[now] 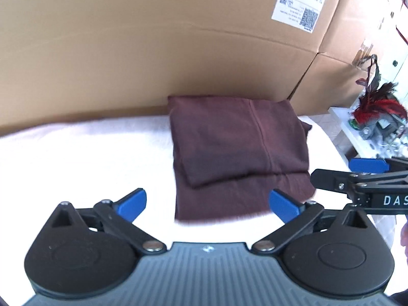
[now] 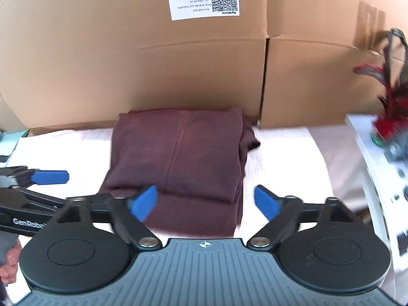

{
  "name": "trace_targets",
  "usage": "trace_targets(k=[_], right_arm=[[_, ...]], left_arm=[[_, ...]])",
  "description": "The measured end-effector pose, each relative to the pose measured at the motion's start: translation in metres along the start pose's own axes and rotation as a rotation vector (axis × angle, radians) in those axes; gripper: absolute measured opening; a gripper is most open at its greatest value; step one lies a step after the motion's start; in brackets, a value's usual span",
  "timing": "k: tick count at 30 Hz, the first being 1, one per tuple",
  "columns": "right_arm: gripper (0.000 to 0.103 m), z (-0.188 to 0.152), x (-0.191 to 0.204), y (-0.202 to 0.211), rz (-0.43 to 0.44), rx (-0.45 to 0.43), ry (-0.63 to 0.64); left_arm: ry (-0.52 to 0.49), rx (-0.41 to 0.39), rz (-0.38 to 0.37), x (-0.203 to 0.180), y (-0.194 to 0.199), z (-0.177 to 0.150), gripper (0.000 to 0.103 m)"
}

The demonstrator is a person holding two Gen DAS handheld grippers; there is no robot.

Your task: Fold clothes

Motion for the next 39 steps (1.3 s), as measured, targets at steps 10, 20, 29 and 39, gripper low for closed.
trace_targets(k=[10, 20, 29, 39], right_arm=[[0.097, -0.031, 0.038, 0.047, -0.185, -0.005, 0.085], [0.097, -0.020, 0.036, 0.094, -0.102, -0.086, 0.109], [0.097, -0.005, 0.021, 0.110, -0.017, -0.134, 0.111], [0.097, -0.004, 0.030, 0.101, -0.009, -0.128, 0.107]], left_arm=[[0.060, 0.066, -0.010, 0.002, 0.043, -0.036, 0.102], [0.018, -0.018, 0.037, -0.031, 0.077, -0.023, 0.102], [-0.006, -0.038, 0.072, -0.051, 0.084, -0.016, 0.102], [0.014, -0.025, 0.091, -0.050, 0.080, -0.016, 0.102]])
Point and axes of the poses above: each gripper's, at about its wrist camera, not at the fingertips, and y roughly against the way its jaws point, x to its left, z to its top, the point moved 10 cm from there along -y, roughly the way its jaws point, and after that the axes turned 3 degrees about y, right-handed, at the moved point
